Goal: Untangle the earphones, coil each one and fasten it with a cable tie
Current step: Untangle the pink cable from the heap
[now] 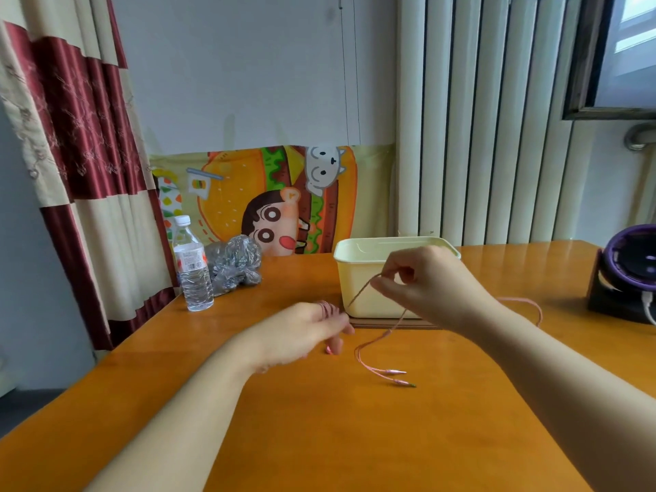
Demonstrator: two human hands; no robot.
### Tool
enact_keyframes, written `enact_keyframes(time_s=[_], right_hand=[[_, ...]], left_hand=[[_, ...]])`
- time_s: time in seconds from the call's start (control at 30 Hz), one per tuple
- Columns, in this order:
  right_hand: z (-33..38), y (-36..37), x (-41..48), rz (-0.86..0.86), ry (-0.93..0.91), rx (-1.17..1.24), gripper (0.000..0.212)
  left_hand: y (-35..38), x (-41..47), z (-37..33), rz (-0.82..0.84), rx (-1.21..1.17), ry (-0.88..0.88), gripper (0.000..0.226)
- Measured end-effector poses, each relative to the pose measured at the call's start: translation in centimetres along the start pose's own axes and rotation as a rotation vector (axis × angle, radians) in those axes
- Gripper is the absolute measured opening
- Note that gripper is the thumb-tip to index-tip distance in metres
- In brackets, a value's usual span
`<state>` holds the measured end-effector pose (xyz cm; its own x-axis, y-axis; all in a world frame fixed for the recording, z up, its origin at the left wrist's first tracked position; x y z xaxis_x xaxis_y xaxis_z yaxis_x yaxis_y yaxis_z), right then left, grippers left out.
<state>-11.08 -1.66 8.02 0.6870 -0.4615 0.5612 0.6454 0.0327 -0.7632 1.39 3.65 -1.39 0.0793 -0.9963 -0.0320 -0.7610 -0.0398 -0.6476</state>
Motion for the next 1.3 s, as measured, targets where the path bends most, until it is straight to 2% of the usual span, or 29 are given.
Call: enact_keyframes(time_s=[0.07,0.13,0.2,0.27,0.4,0.53,0.6,0.67,0.7,0.8,0.87,0.93,0.97,1.03,1.1,1.17,1.23,1.3], right_hand=[[-0.9,0.0,0.2,0.016,0.016,0.056,0.012],[-2.2,0.5,0.2,0.058,0.053,0.182,0.013],[-3.8,1.4,-0.1,0.102,0.125,0.306,0.018],[-5.2,2.5,-0.6,0.131,0.213,0.407,0.019],[-6.5,4.7,-1.5,0.208,0.32,0.622,0.019],[-5.4,8.2,-3.3,0.572,0.398,0.975,0.033],[-5.6,8.6,-3.9,0.618,0.449,1.156,0.04],[-6.6,8.4,-3.8,0.51,0.518,1.412,0.043],[-7.4,8.1,-3.6,0.401,0.554,1.551,0.043],[-9.9,7.2,-3.4,-0.025,0.623,1.963,0.038],[-11.5,7.0,-3.6,-0.266,0.659,2.116,0.034],[-13.1,7.1,-4.1,-0.422,0.726,2.079,0.035],[-13.9,7.2,-4.3,-0.467,0.768,1.974,0.035],[-14.9,6.4,-4.7,-0.487,0.781,1.594,0.036],[-13.8,4.2,-3.8,-0.409,0.62,1.114,0.034],[-11.5,3.3,-2.5,-0.272,0.465,0.796,0.028],[-11.5,3.5,-1.9,-0.167,0.46,0.665,0.022],[-12.8,4.1,-1.8,-0.063,0.535,0.566,0.02]], left_hand=[[0.9,-0.5,-0.6,0.098,-0.138,0.019,0.022],[0.3,-1.0,-1.7,0.106,-0.475,0.084,0.021],[-1.7,-1.4,-3.0,0.011,-0.886,0.215,0.023],[-4.2,-1.7,-3.4,-0.152,-1.167,0.34,0.021],[-7.4,-2.4,-2.3,-0.421,-1.387,0.434,0.025],[-9.3,-2.9,0.0,-0.615,-1.478,0.445,0.026],[-10.1,-3.3,1.6,-0.722,-1.505,0.417,0.026],[-10.8,-3.8,3.4,-0.825,-1.54,0.375,0.025],[-11.0,-4.1,4.3,-0.87,-1.544,0.352,0.025],[-11.3,-4.8,6.4,-0.985,-1.544,0.284,0.024],[-11.4,-5.4,7.5,-1.06,-1.545,0.243,0.025],[-11.3,-6.0,8.3,-1.131,-1.527,0.215,0.037],[-11.2,-6.1,8.5,-1.145,-1.512,0.204,0.037],[-10.8,-5.8,8.1,-1.117,-1.482,0.205,0.025],[-10.6,-5.4,7.3,-1.081,-1.427,0.211,0.023],[-10.6,-4.9,6.3,-1.032,-1.349,0.22,0.022],[-10.0,-3.8,4.9,-0.888,-1.281,0.2,0.024],[-8.8,-3.0,3.0,-0.71,-1.223,0.166,0.022]])
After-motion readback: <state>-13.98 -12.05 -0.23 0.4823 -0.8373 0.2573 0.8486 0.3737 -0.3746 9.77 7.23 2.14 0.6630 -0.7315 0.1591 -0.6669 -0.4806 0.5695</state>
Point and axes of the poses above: each hand's wrist, its own x-axis towards the middle knuckle, its own y-axis out of the palm, z = x × y, the point moved 10 cm from there along x, towards the middle knuckle, and after that the axes turned 5 degrees about z, right-handed, at the moved point
